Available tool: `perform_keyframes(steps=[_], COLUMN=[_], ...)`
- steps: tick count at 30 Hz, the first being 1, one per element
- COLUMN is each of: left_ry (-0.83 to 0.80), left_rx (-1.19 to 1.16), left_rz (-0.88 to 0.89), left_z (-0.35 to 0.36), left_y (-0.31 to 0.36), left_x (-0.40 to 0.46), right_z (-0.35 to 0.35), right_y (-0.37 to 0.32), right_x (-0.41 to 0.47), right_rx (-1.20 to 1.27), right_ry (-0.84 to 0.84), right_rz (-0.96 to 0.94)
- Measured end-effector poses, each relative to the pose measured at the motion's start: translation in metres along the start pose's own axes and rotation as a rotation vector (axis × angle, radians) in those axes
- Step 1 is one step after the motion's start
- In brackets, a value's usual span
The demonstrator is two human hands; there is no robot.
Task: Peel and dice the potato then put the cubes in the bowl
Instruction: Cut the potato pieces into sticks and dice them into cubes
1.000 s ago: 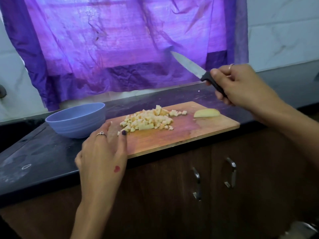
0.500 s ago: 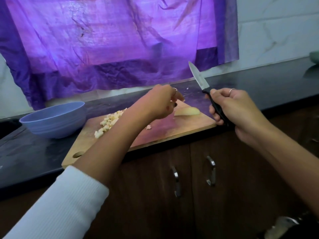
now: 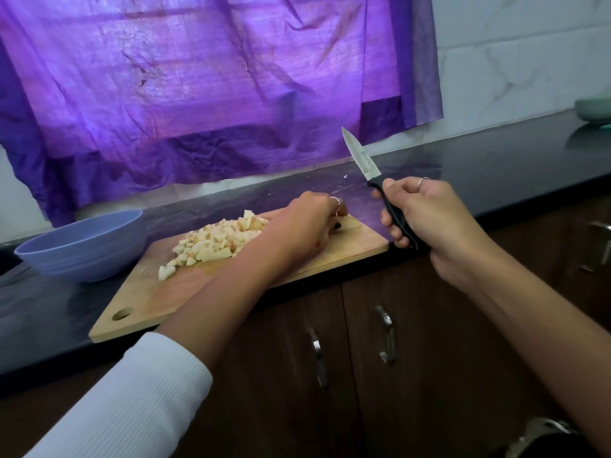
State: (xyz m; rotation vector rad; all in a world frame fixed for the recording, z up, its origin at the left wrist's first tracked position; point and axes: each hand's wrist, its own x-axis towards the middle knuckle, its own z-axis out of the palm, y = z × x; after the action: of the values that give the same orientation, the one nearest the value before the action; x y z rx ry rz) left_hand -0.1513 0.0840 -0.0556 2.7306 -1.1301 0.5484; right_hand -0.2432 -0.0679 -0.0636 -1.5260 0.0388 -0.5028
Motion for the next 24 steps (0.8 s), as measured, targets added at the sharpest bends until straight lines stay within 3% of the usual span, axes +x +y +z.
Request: perform_keyframes(steps=[8, 15, 19, 24], left_ry=[-0.009, 0.081, 0.176, 0.150], left_rx=[-0.002, -0.036, -0.061, -0.036], left_rz=[0.022, 0.035, -0.091, -0.264], left_z=[-0.006, -0.023, -0.048, -0.082], left_y=[0.006, 0.018, 0.013, 0.002], left_x=[-0.008, -0.031, -0.068, -0.100], right_z=[-0.001, 0.001, 0.003, 0.012], right_y=[0.002, 0.001, 0.001, -0.006], right_x=[0.001, 0.001, -0.001, -0.013], right_rx=[-0.037, -0.038, -0.071, -0.109], right_ry=[0.017, 0.031, 0.030, 0.110], right_rz=[-0.021, -0.057, -0.050, -0.123])
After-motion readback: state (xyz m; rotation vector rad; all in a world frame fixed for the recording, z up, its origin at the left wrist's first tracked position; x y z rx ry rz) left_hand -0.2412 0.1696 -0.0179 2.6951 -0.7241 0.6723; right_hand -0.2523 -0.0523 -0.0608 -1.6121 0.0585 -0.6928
